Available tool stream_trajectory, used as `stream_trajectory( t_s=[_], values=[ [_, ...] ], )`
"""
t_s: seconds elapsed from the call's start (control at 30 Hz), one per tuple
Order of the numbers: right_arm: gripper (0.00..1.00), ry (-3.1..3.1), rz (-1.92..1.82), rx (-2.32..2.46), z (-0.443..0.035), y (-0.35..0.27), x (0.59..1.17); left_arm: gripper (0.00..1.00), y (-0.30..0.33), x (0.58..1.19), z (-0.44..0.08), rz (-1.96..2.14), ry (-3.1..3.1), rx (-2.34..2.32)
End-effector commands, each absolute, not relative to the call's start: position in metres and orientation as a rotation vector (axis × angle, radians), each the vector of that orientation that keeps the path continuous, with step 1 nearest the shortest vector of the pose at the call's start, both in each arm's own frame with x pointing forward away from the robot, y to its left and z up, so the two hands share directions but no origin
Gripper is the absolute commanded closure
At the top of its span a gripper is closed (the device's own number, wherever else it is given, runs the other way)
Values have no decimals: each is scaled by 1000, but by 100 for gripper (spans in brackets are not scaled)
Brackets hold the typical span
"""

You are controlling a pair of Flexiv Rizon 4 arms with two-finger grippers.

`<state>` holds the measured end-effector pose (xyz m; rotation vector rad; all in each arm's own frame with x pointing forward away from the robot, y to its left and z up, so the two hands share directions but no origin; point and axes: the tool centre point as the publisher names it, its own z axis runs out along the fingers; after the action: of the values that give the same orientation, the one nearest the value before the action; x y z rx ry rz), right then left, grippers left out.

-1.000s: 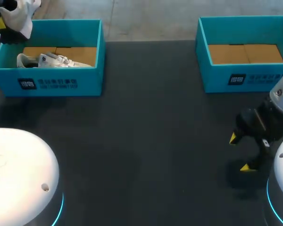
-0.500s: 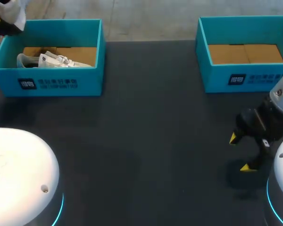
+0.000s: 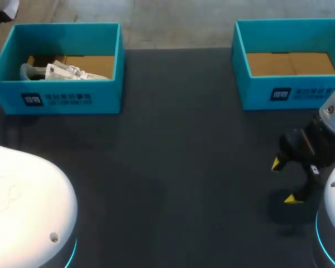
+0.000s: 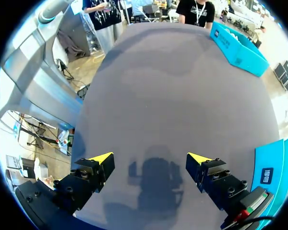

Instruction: Take the shoe out of the shoebox, open the shoe tongue, remove and reinsert the insole, then place the shoe into the shoebox

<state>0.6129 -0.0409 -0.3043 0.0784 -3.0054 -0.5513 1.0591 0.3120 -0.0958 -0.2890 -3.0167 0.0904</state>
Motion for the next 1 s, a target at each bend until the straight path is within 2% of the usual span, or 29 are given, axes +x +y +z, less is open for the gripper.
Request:
stream_trajectory(
  t_s=[0.03,0.2,0.5,1.0],
  values=[
    [0,-3008,-548,77,-305,-40,612,100,312,1069,-95,-51,-2885,-607],
    [0,-3008,-548,77,-305,-40,612,100,318,1062,-102,-167,-2761,-1026],
    [0,-3008,-548,77,-305,-40,612,100,325,1054,-102,-310,-2677,-1488],
    [0,-3008,-548,77,-305,-40,612,100,325,1054,-102,-310,-2677,-1488]
  ],
)
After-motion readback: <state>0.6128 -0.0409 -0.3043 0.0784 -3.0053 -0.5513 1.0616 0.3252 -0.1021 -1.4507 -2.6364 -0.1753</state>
